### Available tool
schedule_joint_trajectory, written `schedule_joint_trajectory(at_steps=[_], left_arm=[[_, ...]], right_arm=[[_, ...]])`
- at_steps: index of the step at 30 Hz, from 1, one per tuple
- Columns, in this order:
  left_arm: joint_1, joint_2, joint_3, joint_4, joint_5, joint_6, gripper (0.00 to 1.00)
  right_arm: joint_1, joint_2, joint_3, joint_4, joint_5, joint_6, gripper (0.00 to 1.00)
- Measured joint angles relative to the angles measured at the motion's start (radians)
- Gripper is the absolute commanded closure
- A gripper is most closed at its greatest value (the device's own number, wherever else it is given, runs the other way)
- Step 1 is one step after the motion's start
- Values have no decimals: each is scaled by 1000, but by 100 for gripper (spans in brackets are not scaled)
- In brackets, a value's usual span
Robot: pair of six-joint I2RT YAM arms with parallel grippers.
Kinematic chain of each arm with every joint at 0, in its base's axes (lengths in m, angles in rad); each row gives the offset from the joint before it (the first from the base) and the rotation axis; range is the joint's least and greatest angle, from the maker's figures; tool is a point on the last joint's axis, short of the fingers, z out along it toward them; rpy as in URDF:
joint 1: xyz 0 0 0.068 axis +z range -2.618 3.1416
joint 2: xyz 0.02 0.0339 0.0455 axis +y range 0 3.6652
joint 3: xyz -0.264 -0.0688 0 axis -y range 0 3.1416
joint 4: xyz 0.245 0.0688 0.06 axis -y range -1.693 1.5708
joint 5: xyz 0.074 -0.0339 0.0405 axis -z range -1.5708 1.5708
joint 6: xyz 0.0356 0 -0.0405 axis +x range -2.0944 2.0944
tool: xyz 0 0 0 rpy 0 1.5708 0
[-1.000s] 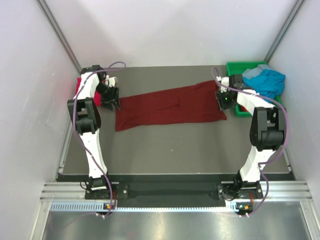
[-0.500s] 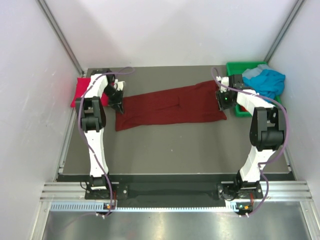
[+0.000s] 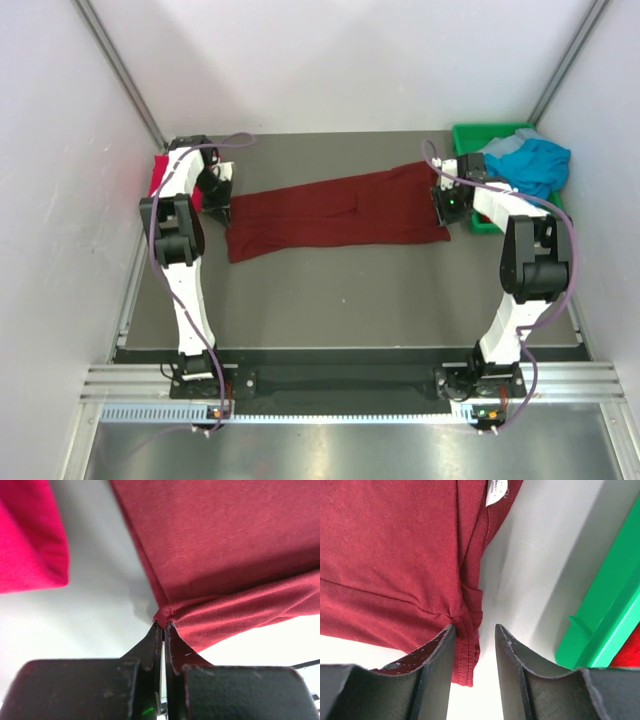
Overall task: Fold and stack the t-shirts
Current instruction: Fold the tshirt
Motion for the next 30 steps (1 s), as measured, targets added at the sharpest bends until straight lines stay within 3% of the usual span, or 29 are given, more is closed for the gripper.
schedule_joint_trajectory(at_steps=[1,2,5,8,14,23,30], left_arm=[[2,-1,-1,0,-8,-4,100],[2,-2,-3,1,-13,-7,91],[1,-2,-7,2,-24,-5,51],[0,-2,-13,1,-33,-7,37],[2,-35,-16,1,-48,-6,29],[-12,-241,-122,-9,127,12,35],[-82,-204,-214,-21,198,36,37]], right_arm=[[0,0,0,0,0,0,62],[0,0,0,0,0,0,62],[0,0,0,0,0,0,62],[0,-1,0,0,0,0,62],[0,-1,0,5,2,3,62],[0,68,149,9,-42,34,62],[0,155,321,32,-68,40,62]])
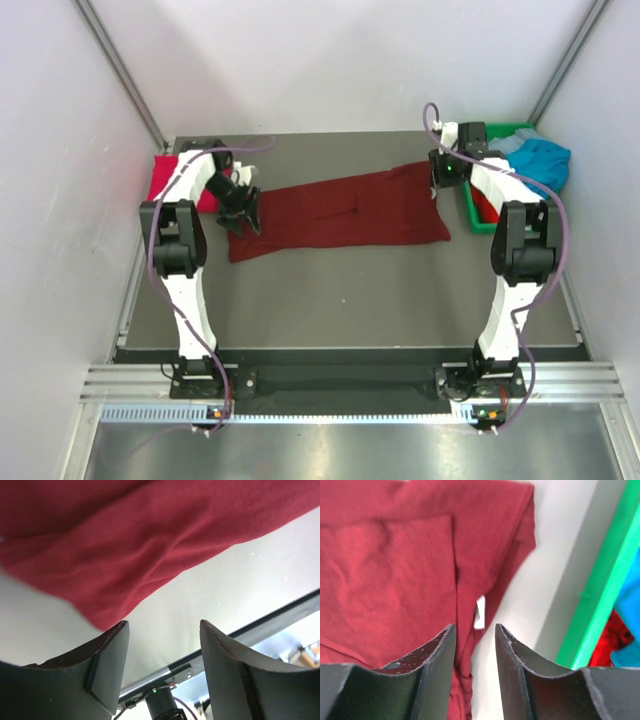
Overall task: Fold and stack the t-shirts
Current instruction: Fold the tshirt
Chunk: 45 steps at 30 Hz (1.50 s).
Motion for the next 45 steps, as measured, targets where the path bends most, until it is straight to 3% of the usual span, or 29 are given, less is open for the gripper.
schedule_joint_trajectory(at_steps=[20,37,45], left_arm=[[-55,73,-109,-3,-48,7,39],[-55,73,-151,-5,-60,6,40],[-55,73,-155,-5,-60,6,40]], right_arm=[[58,288,245,43,-164,87,60],[59,307,302,74,-108,82,58],[60,324,302,69,-77,69,62]])
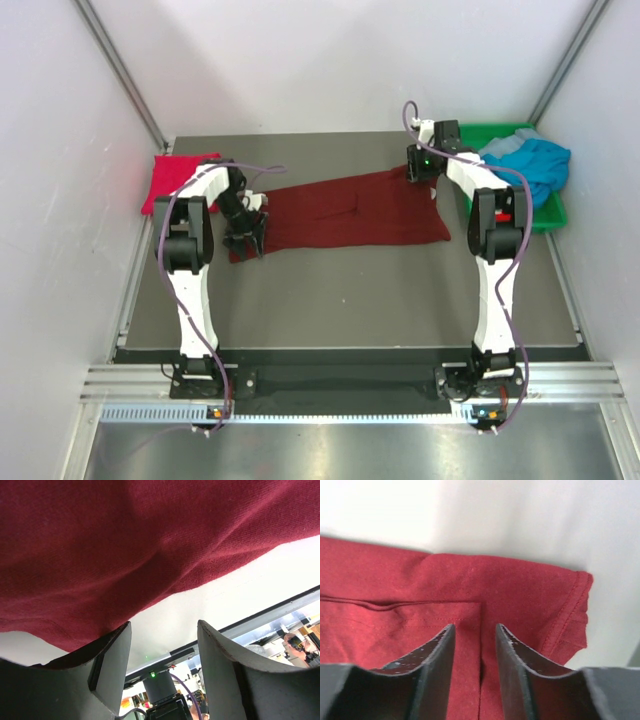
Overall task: Fold and stack the t-shirts
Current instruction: Fold the tshirt
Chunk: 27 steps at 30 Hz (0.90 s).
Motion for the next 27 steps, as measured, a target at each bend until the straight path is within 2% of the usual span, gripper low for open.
schedule_joint_trajectory(at_steps=[3,4,6,7,12,27], left_arm=[[-2,0,0,0,0,0,40],[-2,0,-2,0,0,0,40],[-3,0,-6,0,0,0,40],[-3,0,-8,0,-1,0,40],[-6,0,-9,0,-3,0,40],[-7,0,-20,0,-28,-4,41]], right_arm=[[0,8,0,-6,2,-6,69],[0,10,0,-8,3,-8,76],[0,13,0,-11,4,-14,80],[0,15,0,-12,4,-15,88],[0,16,0,-15,2,-22,100],[-12,-6,-2,-19,13,-20,100]])
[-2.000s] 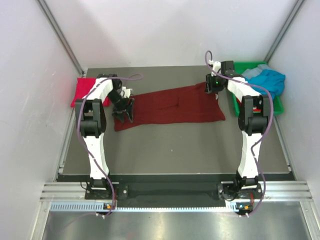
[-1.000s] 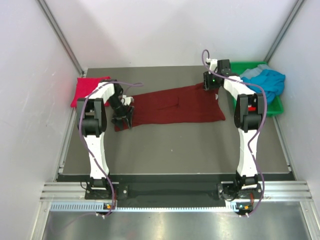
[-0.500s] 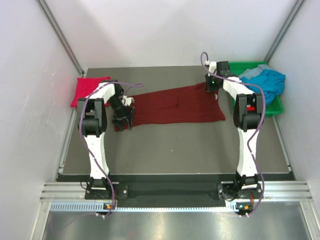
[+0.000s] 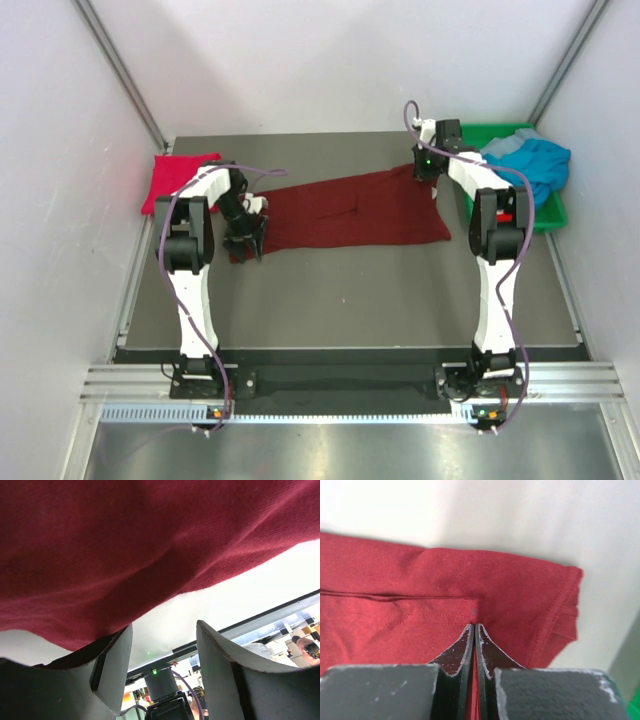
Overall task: Fold and stack the t-shirts
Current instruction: Fold the tshirt
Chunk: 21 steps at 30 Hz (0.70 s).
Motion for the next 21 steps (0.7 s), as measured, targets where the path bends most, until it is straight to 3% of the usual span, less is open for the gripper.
schedule_joint_trajectory(at_steps=[12,16,21], left_arm=[[0,0,-4,2,-24,-11,43],[0,0,-5,4,-32,-18,43],[0,0,-5,5,-37,-22,43]], right_arm=[[-10,-36,-8,2,42,0,100],[-10,-36,-8,2,43,3,89],[-10,-36,-8,7,56,8,84]])
